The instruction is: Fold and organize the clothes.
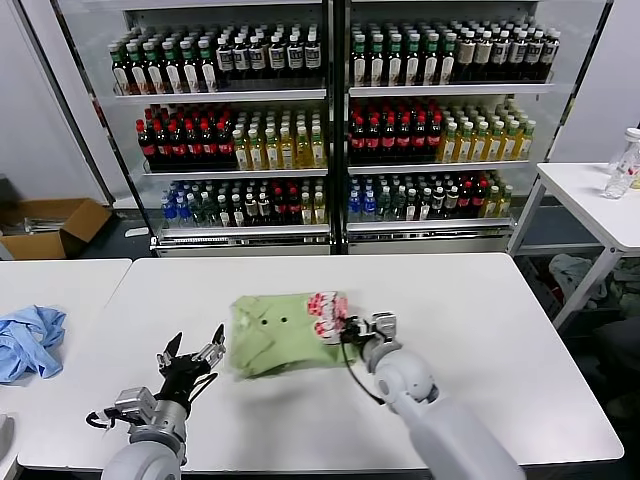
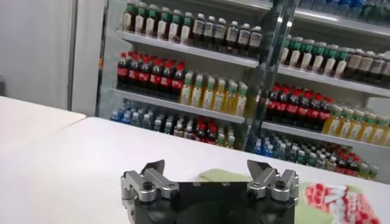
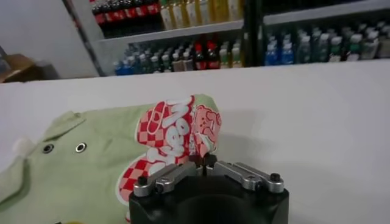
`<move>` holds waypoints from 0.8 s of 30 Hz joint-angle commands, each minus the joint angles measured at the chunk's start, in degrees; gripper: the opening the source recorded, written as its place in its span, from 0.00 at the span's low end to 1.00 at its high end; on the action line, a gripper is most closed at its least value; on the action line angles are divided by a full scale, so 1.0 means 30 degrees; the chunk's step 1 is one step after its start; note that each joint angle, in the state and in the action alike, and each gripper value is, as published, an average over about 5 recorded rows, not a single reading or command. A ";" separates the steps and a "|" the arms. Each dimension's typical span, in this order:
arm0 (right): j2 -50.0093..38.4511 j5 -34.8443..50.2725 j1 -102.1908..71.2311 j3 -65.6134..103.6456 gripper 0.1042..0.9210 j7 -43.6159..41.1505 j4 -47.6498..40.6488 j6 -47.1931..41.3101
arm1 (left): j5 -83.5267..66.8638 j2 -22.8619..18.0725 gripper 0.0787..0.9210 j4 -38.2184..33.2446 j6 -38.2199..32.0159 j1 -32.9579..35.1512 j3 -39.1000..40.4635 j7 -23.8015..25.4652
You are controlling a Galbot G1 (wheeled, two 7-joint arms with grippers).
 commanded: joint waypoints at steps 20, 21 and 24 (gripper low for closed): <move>-0.4177 -0.8532 -1.2993 0.8376 0.62 -0.1158 0.9238 1.1800 | 0.2938 -0.0025 0.88 -0.1655 -0.0964 0.1571 0.0427 0.0712; -0.4088 -0.8520 -1.3283 0.8468 0.67 -0.1045 0.9389 1.2012 | 0.2962 -0.0075 0.88 -0.1722 -0.0977 0.1623 0.0431 0.0708; -0.3759 -0.8350 -1.3578 0.8379 0.77 -0.0613 0.9605 1.2597 | 0.3045 -0.0242 0.88 -0.1895 -0.0996 0.1707 0.0463 0.0676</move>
